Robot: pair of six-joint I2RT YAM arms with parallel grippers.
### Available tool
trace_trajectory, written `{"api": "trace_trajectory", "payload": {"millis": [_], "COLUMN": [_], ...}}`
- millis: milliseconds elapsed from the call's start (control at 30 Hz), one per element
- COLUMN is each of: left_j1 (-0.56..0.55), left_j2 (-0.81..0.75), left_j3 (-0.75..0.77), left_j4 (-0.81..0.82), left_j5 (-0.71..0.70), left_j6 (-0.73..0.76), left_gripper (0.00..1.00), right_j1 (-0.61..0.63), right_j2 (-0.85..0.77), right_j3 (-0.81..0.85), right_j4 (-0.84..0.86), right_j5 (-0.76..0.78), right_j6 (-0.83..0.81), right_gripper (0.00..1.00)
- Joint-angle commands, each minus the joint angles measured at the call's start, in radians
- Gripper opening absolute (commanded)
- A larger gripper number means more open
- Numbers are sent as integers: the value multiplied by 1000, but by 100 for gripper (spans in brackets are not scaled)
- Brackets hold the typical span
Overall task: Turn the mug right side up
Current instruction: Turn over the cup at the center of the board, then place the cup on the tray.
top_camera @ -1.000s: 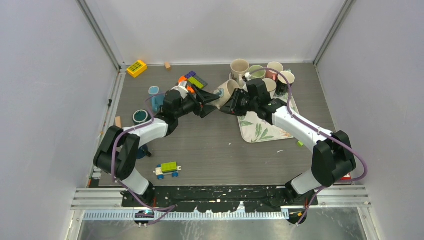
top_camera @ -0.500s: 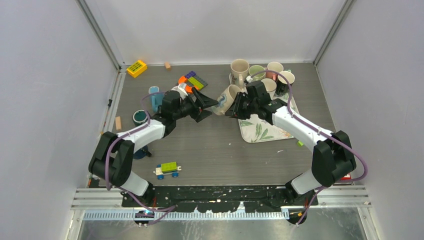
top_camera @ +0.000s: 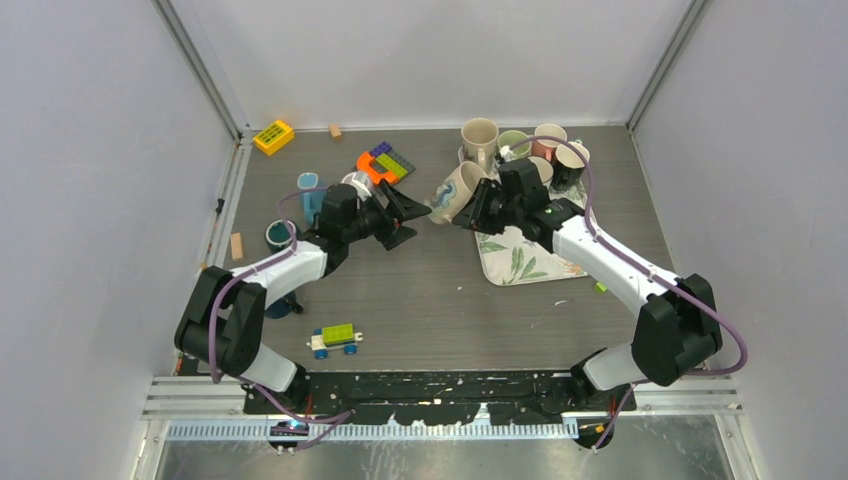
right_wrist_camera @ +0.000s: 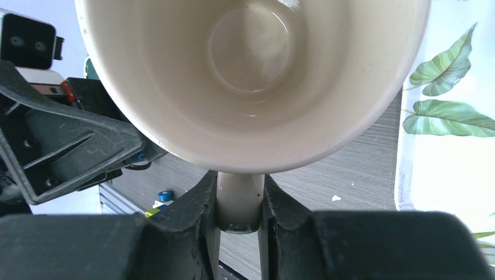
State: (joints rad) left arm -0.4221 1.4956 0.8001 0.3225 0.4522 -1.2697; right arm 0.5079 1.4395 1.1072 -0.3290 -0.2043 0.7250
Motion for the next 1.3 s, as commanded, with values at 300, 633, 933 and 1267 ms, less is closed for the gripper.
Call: {"api": "trace_trajectory", "payload": {"millis": [300, 633, 933, 1267], "left_j1": [39, 53, 57, 68], "left_j2": [-46, -43, -49, -78], "left_j3": [-20, -22, -11, 14], "left_j4": [-11, -23, -56, -156], "left_j5": [-6, -7, -7, -9], "left_j6": [32, 39, 58, 134], "left_gripper": [86, 86, 86, 86], "right_j1": [2, 3, 3, 2], "right_j2": [-91, -99, -100, -109], "right_j3": [23, 19, 16, 49], "right_j4": [166, 160, 133, -13], "right_j5": [25, 37, 56, 158], "right_j6": [15, 10, -7, -73], "right_gripper": [1, 1, 1, 1]}}
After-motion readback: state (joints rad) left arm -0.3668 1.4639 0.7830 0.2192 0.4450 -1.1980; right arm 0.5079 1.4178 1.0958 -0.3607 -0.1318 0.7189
